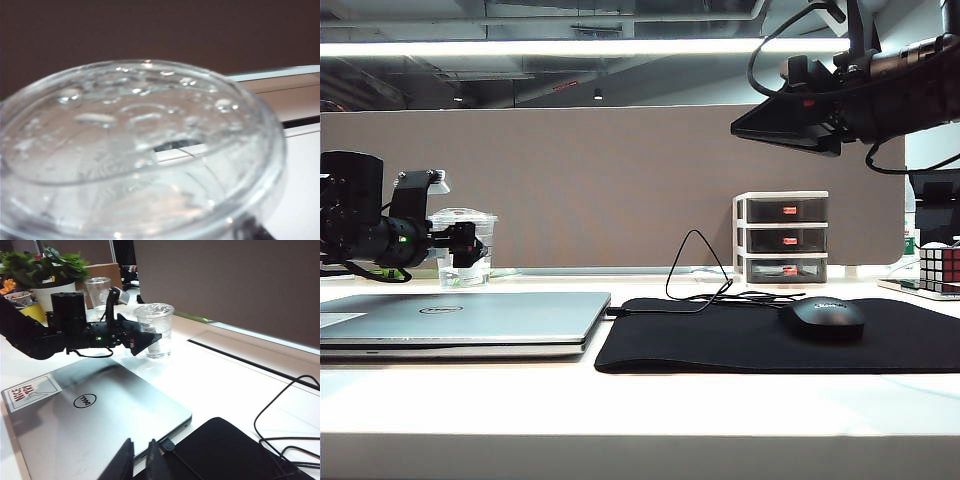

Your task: Pick up the coffee cup and place it over the laptop.

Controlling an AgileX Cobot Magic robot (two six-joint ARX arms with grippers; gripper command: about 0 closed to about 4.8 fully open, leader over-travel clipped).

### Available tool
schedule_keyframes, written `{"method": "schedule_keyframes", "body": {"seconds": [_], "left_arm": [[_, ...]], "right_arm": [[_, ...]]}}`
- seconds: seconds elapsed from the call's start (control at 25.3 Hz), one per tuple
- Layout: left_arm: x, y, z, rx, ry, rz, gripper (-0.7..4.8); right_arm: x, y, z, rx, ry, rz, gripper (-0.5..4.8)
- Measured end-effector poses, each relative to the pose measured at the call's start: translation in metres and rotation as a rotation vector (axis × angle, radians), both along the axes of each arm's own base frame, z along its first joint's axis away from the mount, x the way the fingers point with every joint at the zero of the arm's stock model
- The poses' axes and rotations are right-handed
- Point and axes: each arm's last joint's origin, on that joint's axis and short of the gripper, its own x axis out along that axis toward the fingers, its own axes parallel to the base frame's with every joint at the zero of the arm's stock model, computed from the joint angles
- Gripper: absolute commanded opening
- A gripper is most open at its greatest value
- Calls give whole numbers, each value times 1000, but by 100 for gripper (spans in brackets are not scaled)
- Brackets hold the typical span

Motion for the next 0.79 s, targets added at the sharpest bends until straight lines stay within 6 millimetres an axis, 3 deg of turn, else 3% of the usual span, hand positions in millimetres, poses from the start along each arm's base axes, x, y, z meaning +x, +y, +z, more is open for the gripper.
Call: {"method": "schedule_keyframes", "body": {"seconds": [0.71, 0.79], "left_arm": [[1, -5, 0, -37, 14, 75, 479], [1, -5, 0, -37, 14, 79, 407]], "right_arm": [[0, 0, 0, 0, 1, 7, 53], [0, 0, 0, 0, 1, 7, 53]]}}
